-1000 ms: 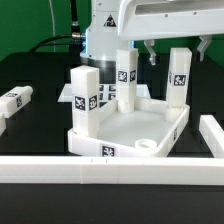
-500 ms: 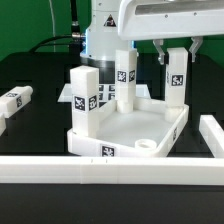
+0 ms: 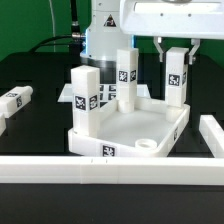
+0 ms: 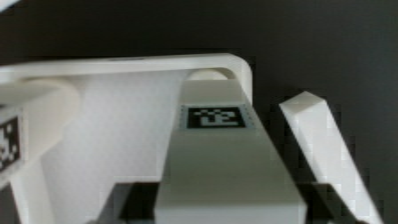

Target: Assemble desk

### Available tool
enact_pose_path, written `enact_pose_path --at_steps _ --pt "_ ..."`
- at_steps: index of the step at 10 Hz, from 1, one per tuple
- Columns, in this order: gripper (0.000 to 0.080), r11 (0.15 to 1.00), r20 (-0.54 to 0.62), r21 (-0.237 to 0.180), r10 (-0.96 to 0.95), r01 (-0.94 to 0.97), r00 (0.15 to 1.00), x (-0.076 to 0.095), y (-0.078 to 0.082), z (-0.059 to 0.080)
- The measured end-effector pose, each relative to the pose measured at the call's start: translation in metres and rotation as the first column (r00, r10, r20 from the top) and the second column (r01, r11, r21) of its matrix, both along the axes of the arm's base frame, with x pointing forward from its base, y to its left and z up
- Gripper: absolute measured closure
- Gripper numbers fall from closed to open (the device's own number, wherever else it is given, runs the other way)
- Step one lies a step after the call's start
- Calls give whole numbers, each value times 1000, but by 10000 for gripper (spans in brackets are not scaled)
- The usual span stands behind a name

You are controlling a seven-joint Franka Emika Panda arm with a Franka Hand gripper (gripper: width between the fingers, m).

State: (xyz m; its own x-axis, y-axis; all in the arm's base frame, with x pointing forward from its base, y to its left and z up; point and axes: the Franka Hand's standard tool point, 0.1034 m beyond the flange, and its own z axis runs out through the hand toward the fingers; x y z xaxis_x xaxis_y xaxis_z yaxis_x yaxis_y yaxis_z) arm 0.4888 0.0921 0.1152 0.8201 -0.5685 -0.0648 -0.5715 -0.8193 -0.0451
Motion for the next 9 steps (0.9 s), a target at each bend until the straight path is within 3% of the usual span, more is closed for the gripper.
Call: enact_pose_path --at_steps 3,7,8,9 --pt "509 961 -9 1 -278 278 961 1 0 -1" --pt "509 830 -21 8 -558 558 830 4 1 -1" --pt "451 789 -27 4 -614 614 789 4 2 -1" --pt "318 793 -27 4 -609 609 793 4 2 -1"
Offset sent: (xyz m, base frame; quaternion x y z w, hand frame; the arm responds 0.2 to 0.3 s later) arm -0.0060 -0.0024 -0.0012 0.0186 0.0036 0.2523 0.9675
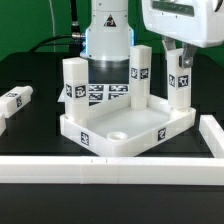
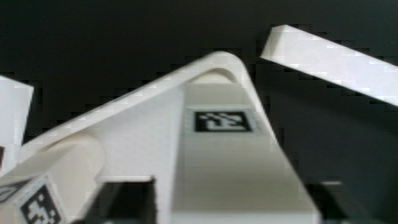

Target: Assemble desk

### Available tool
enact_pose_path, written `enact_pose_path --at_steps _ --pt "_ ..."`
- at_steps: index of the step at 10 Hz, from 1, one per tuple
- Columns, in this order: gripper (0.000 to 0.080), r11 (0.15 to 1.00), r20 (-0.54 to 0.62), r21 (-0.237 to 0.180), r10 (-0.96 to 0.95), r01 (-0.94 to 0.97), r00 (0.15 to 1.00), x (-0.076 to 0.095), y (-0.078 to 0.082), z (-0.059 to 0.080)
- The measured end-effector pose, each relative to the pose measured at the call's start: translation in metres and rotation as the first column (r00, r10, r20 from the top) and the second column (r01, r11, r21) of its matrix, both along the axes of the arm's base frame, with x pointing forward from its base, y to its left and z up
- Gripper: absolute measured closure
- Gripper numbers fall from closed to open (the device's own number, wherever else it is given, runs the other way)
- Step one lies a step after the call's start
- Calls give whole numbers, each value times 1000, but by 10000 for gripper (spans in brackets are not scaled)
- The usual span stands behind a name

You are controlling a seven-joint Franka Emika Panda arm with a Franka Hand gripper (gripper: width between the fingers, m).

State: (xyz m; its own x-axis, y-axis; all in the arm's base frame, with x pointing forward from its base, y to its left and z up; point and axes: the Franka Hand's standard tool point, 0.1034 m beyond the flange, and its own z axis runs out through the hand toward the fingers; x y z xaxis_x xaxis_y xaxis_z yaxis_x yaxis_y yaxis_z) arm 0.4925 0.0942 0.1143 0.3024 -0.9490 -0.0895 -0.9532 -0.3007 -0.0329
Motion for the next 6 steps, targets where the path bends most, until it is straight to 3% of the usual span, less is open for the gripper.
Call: enact_pose_path --at_steps 1,2,6 --pt "318 1000 0 0 8 -8 1000 0 0 0" --pt "188 1000 0 -1 12 -12 1000 0 0 0" --pt "150 927 28 -22 375 -375 927 1 7 -1"
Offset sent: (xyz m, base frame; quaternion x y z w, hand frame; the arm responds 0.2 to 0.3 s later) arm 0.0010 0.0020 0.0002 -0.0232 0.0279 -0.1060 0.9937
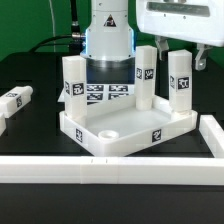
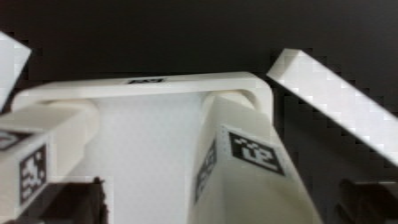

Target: Assemble desk

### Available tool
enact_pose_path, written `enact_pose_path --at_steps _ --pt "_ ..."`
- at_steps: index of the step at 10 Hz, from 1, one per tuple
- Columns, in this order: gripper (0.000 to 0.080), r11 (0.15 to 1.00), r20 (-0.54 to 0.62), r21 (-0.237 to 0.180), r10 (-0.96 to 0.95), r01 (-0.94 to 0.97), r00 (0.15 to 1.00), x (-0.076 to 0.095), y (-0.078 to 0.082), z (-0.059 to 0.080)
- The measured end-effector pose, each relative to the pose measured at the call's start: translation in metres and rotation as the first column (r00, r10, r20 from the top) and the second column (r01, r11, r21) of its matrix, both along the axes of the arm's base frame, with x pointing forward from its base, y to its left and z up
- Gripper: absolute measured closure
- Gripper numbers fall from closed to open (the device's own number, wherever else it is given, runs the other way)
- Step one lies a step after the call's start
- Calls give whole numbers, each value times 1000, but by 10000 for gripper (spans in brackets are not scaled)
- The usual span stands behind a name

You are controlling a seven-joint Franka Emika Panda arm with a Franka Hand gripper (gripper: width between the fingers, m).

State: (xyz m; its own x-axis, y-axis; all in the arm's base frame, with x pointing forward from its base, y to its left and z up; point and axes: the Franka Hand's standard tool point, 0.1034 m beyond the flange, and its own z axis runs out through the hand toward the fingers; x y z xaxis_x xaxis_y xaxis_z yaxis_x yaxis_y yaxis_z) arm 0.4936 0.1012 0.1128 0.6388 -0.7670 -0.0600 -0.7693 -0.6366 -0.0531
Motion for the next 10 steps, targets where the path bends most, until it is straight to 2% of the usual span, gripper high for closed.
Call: enact_pose_path --at_steps 2,4,5,10 --pt "150 988 13 0 157 -157 987 0 5 -1" --pt "150 927 33 -5 375 -375 927 2 5 0" --pt "150 905 37 -8 424 -424 905 2 5 0" --pt "150 700 61 -28 714 -713 698 3 1 1"
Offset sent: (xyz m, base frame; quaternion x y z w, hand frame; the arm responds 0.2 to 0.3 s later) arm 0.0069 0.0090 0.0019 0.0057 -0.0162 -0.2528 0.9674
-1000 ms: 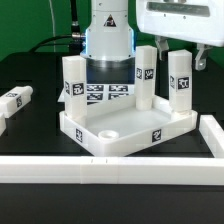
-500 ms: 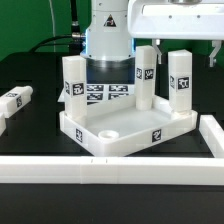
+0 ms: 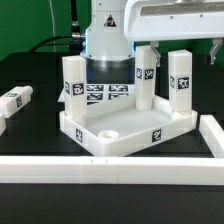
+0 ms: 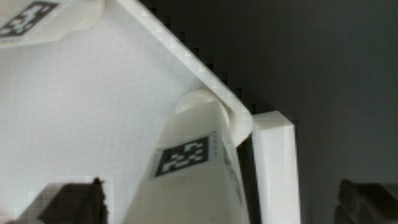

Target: Assemble desk

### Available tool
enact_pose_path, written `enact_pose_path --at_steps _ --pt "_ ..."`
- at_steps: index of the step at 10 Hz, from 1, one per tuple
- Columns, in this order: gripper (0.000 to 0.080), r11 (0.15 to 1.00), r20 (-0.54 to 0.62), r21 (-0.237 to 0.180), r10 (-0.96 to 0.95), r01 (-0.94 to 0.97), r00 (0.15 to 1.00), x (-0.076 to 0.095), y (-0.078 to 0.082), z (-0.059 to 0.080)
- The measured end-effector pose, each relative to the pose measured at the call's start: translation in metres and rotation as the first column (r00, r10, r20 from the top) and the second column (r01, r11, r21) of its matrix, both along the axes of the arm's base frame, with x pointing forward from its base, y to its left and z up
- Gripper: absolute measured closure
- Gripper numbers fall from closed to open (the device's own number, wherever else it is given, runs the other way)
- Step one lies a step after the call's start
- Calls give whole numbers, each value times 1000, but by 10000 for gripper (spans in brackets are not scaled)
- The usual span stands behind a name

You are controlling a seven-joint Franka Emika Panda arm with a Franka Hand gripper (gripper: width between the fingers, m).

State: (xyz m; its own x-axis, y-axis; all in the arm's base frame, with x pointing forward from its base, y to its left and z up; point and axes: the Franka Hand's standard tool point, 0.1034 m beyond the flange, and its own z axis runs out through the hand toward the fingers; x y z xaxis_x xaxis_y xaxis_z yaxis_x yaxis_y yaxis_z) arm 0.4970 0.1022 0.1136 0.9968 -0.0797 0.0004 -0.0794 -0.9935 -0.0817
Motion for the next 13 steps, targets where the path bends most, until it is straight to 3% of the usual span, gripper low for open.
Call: enact_pose_path --at_steps 2,4,5,9,13 --pt "150 997 7 -2 81 -81 997 1 -3 0" --pt "417 997 6 -2 74 -74 997 1 -3 0" --pt "511 997 7 -2 73 -73 997 1 -3 0" --pt "511 999 3 -1 35 -35 999 1 -3 0" --pt "509 927 -34 -2 -374 375 927 -1 4 -1"
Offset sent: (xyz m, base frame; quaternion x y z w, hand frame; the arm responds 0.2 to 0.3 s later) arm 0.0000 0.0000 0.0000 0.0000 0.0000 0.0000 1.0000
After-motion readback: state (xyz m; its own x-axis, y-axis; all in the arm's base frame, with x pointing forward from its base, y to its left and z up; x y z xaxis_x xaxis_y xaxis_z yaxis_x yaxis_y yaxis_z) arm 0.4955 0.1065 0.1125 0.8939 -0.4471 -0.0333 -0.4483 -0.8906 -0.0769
